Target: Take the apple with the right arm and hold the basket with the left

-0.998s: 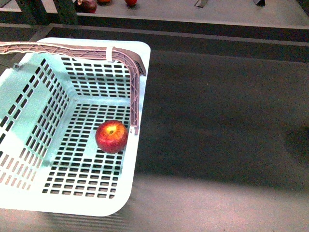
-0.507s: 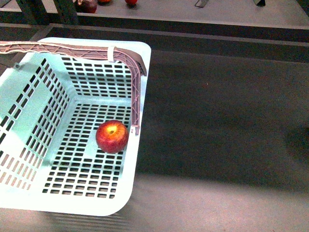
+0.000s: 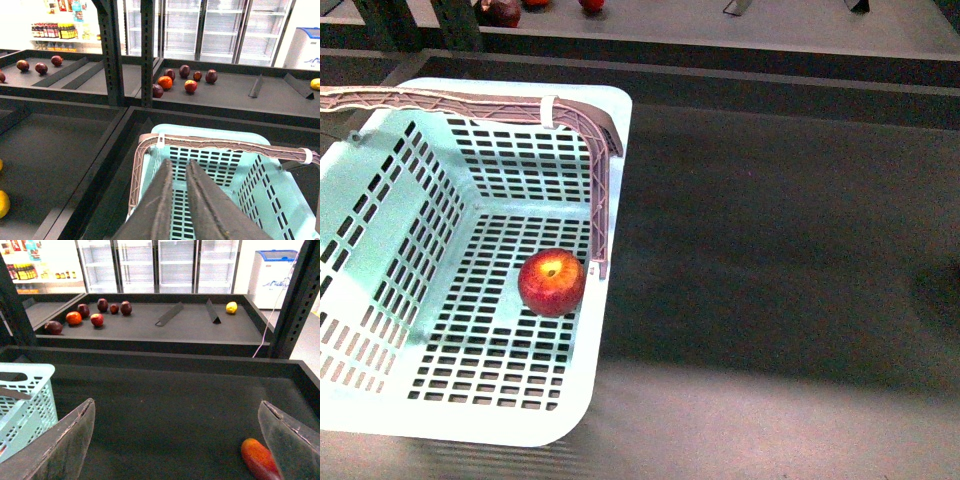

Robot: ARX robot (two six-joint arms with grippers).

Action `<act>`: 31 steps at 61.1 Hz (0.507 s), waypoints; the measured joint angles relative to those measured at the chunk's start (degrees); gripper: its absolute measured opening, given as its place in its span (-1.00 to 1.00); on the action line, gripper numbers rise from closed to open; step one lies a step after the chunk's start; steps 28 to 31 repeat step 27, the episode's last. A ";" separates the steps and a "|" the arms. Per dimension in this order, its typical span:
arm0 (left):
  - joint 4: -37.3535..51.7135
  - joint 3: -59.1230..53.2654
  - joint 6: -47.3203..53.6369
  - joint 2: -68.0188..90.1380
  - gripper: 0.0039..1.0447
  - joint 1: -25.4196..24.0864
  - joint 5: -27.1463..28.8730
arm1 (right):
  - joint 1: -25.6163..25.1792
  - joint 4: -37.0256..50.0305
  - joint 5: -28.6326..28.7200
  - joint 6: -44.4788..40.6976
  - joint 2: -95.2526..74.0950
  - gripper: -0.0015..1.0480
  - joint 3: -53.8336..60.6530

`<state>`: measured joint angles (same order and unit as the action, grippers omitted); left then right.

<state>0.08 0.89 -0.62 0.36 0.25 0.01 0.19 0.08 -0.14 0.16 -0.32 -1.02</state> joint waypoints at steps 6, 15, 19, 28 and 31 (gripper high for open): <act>0.00 0.00 0.00 0.00 -0.33 0.00 0.00 | 0.00 0.00 0.00 0.00 0.00 0.83 0.00; 0.00 0.00 0.00 0.00 0.22 0.00 0.00 | 0.00 0.00 0.00 0.00 0.00 0.83 0.00; 0.00 0.00 0.00 0.00 0.42 -0.02 0.00 | 0.00 0.00 0.00 0.00 0.00 0.83 0.00; 0.00 0.00 0.04 0.00 0.90 0.00 0.00 | 0.00 0.00 0.00 0.00 0.00 0.83 0.00; 0.00 0.00 0.04 0.00 0.90 0.00 0.00 | 0.00 0.00 0.00 0.00 0.00 0.83 0.00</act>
